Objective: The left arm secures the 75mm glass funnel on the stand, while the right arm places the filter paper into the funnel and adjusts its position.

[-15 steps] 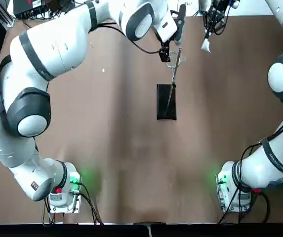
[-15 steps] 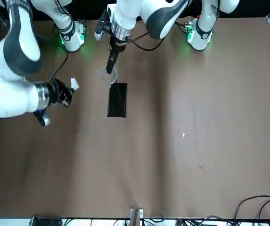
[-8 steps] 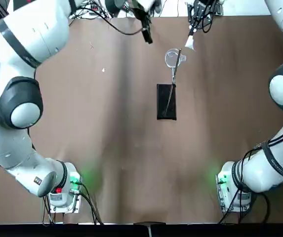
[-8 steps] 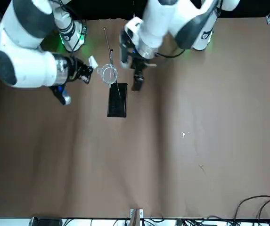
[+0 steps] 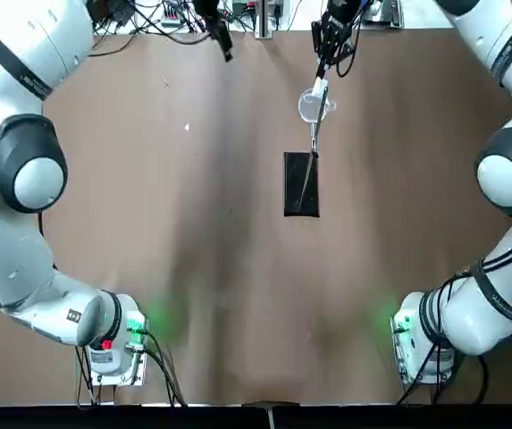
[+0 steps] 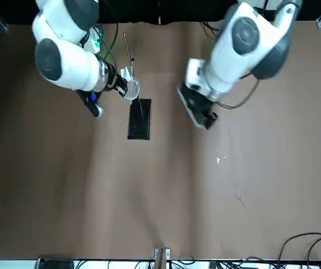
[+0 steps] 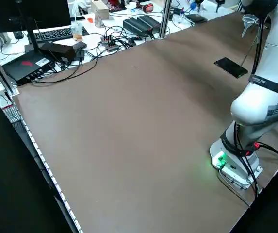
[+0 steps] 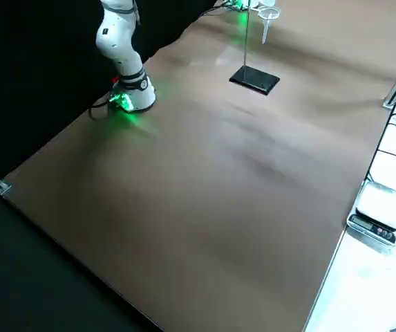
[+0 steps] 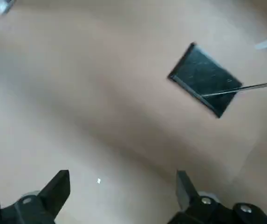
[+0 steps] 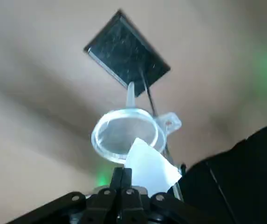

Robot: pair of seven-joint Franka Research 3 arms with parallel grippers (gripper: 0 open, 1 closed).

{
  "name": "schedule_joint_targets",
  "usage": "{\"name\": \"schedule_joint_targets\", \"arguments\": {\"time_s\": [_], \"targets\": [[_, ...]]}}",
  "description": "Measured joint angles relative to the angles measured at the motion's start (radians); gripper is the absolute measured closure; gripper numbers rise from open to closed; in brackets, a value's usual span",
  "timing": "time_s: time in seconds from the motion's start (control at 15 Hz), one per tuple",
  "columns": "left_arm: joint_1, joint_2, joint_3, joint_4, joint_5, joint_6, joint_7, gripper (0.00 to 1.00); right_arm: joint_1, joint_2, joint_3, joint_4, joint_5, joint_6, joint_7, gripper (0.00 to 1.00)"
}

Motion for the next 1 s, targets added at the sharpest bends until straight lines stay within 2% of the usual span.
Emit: {"name": "schedule_joint_targets", "arguments": {"time_s": [0.27,0.47,0.6,0.8,1.0], "targets": [[0.095,0.006,0.003,-0.002,0.045,-0.053,-0.203,0.00,0.043,0.034,-0.001,0.000,-0.120,0.013,0.046,0.99],[0.132,0.006,0.008,-0.002,0.076,-0.098,-0.458,0.00,0.058,0.044,-0.001,0.000,-0.153,0.018,0.073,0.99],[0.139,0.006,0.018,-0.002,0.145,-0.133,-0.570,0.00,0.065,0.044,-0.002,0.001,-0.163,0.018,0.077,0.99],[0.148,0.006,0.032,-0.002,0.231,-0.159,-0.605,0.00,0.076,0.044,-0.002,0.001,-0.170,0.031,0.082,0.99],[0.190,0.000,0.032,0.001,0.242,-0.180,-0.608,0.00,0.086,0.044,-0.002,0.001,-0.171,0.062,0.104,0.99]]}}
